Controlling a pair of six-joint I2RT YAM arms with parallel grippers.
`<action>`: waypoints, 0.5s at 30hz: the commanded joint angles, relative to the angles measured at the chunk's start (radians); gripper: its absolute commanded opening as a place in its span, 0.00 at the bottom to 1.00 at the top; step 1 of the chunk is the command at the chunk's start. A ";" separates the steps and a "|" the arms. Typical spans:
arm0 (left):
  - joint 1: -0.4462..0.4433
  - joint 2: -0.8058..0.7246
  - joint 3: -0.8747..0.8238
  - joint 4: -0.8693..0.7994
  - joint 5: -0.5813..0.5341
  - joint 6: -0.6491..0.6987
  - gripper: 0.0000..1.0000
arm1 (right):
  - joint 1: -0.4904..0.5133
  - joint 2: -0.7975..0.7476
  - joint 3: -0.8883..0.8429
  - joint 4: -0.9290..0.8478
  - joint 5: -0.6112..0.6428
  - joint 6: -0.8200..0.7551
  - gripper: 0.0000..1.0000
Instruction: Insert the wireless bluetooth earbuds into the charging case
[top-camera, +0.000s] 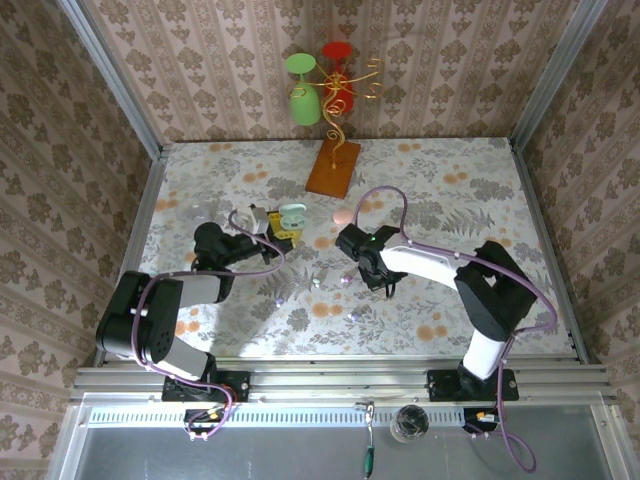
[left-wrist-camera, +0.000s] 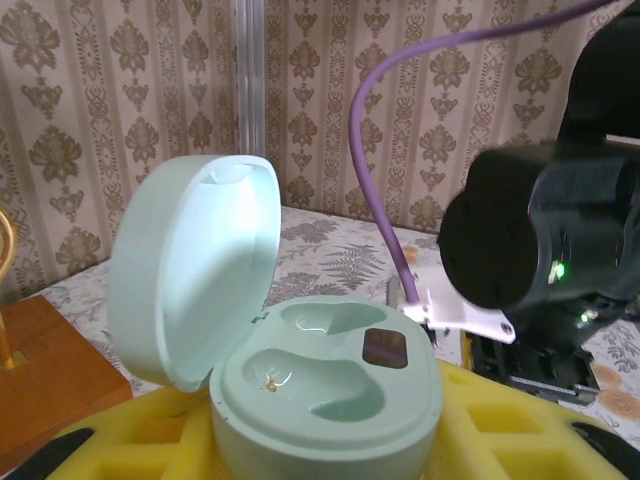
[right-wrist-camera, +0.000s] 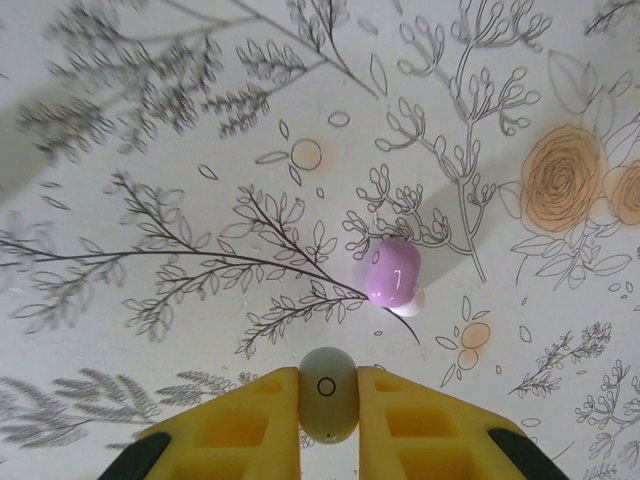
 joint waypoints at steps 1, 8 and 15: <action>-0.024 0.027 0.024 0.019 0.005 0.024 0.42 | -0.006 -0.080 -0.019 0.084 -0.041 -0.042 0.18; -0.069 0.053 0.042 0.018 -0.014 0.037 0.42 | -0.006 -0.307 -0.169 0.408 -0.156 -0.149 0.17; -0.122 0.060 0.044 0.016 -0.022 0.063 0.42 | -0.022 -0.532 -0.284 0.674 -0.444 -0.258 0.14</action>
